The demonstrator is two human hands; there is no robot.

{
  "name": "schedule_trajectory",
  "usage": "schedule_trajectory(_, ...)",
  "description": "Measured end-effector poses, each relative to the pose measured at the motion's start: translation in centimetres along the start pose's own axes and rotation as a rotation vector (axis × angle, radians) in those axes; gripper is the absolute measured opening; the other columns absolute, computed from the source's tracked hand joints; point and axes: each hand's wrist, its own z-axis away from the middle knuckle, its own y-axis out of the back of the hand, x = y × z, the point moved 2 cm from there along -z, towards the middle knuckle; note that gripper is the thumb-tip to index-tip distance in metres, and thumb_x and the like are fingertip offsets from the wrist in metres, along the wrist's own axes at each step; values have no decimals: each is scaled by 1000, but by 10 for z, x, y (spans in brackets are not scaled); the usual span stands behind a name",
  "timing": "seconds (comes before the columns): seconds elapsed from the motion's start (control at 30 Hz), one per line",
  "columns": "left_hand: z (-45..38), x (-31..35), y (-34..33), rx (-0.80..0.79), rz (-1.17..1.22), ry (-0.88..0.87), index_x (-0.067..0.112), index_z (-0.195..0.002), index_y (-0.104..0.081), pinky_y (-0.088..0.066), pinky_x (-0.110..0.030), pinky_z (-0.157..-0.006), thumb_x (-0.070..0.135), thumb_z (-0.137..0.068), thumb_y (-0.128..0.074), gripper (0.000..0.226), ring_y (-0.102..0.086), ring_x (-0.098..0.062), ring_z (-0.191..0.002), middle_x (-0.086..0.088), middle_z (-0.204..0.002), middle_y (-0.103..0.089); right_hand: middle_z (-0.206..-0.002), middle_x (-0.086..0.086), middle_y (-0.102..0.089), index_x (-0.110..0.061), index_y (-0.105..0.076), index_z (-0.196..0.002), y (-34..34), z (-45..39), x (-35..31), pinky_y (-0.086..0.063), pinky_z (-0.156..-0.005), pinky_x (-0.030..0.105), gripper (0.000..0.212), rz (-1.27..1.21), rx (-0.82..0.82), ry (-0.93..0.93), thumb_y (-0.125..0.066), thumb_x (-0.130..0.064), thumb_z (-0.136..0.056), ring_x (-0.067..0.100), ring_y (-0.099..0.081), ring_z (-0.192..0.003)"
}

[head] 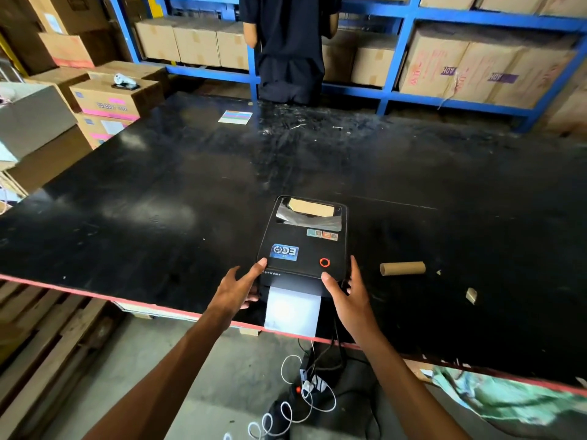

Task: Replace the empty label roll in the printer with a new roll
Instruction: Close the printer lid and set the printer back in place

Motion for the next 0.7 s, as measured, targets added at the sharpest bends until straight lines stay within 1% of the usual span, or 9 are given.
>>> schedule_trajectory(0.07, 3, -3, -3, -14, 17, 11, 9, -116, -58, -53, -32, -68, 59, -79, -59, 62, -68, -28, -91, -13, -103, -70, -130, -5, -60, -32, -48, -131, -2, 2, 2, -42, -100, 23, 47, -25, -2, -5, -65, -31, -87, 8, -54, -121)
schedule_trajectory(0.13, 4, -4, -5, -12, 28, 12, 9, -109, -61, -53, -32, -68, 61, -79, -58, 60, -68, -26, -90, -12, -101, -71, -124, -5, -63, -36, -58, -119, -4, 2, 3, -43, -97, 24, 36, -30, 11, -2, -64, -38, -84, 7, -57, -117)
schedule_trajectory(0.2, 3, -4, -5, -12, 31, 11, 9, -103, -64, -53, -30, -66, 62, -78, -58, 58, -69, -25, -90, -10, -98, -72, -126, -4, -63, -34, -59, -121, -6, 4, 6, -42, -101, 28, 39, -41, 14, 0, -63, -41, -83, 4, -56, -116)
schedule_trajectory(0.33, 0, -6, -6, -5, 57, 12, 11, -91, -68, -52, -30, -66, 59, -79, -60, 50, -69, -25, -90, -9, -93, -74, -132, -2, -57, -36, -54, -127, -10, 6, 7, -41, -102, 29, 55, -55, 36, -22, -60, -55, -76, 7, -54, -119)
schedule_trajectory(0.4, 0, -6, -7, 6, 79, 18, 9, -93, -70, -51, -30, -67, 57, -79, -61, 51, -68, -26, -89, -9, -93, -74, -130, -1, -58, -33, -54, -128, -11, 7, 8, -42, -96, 22, 52, -62, 47, -17, -60, -50, -80, 6, -54, -117)
schedule_trajectory(0.5, 0, -7, -8, 24, 102, 14, 10, -91, -71, -51, -32, -68, 57, -78, -63, 49, -68, -26, -88, -9, -91, -74, -128, -2, -59, -28, -53, -130, -10, 7, 8, -39, -85, 9, 42, -84, 55, -15, -60, -35, -89, -3, -54, -110)
schedule_trajectory(0.53, 0, -7, -9, 28, 105, 11, 10, -89, -71, -51, -31, -68, 56, -78, -63, 48, -68, -26, -87, -9, -89, -74, -128, -3, -59, -28, -53, -130, -10, 7, 7, -38, -84, 8, 41, -91, 53, -11, -60, -33, -90, -5, -53, -108)
schedule_trajectory(0.6, -1, -8, -9, 37, 113, 7, 9, -88, -72, -50, -32, -68, 56, -77, -63, 49, -67, -26, -86, -10, -88, -75, -127, -3, -61, -28, -53, -130, -10, 8, 7, -39, -86, 11, 41, -105, 46, -9, -60, -33, -89, -3, -54, -109)
schedule_trajectory(0.7, 1, -7, -10, 44, 128, 6, 7, -89, -71, -50, -33, -72, 54, -79, -63, 49, -65, -26, -82, -10, -85, -73, -126, -5, -62, -28, -53, -130, -10, 9, 6, -40, -88, 15, 41, -117, 36, -8, -60, -33, -90, -4, -55, -110)
